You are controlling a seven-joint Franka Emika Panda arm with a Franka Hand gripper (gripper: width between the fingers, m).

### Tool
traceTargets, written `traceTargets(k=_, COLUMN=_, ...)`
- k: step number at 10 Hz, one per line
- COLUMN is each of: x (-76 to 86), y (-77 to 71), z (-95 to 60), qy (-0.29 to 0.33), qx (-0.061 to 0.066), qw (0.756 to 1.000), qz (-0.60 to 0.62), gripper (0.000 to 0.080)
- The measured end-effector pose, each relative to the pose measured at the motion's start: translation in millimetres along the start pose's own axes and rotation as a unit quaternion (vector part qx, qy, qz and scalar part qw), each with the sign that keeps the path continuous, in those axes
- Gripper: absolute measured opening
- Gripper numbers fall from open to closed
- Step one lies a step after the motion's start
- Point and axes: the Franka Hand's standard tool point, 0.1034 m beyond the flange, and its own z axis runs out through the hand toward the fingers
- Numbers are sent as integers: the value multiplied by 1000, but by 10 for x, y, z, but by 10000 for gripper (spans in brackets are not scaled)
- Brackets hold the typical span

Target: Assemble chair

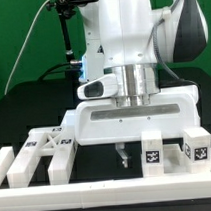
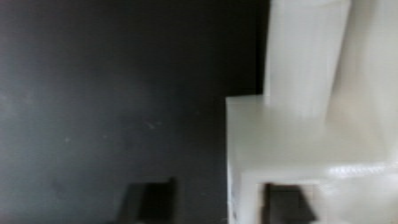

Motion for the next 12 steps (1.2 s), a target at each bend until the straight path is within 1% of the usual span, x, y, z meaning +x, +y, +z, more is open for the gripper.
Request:
traceTargets(k=1, x=0, y=0, z=0, qy=0, qx=0, qw=1000, qz=0, gripper=150)
traceTargets(k=2, x=-4, y=-1, z=0, qy=0, qx=0, qw=1000, qz=-2, gripper=34)
traceTargets(k=9, x=-5, y=-2, z=0, qy=0, qx=0, qw=1000, qz=-4, gripper=32)
traceTargets(k=10, x=-12, y=19, z=-13, qy=-1, qx=-1, qw=1000, qz=-14, gripper=32)
traceTargets(k=11, x=-61, y=185, z=-104, qy=-5, qx=-4, qw=999, qz=-38, gripper=32)
traceTargets(k=12, x=-138, y=404, z=-275, qy=-19, qx=-2, qw=999, qz=-41, gripper=32)
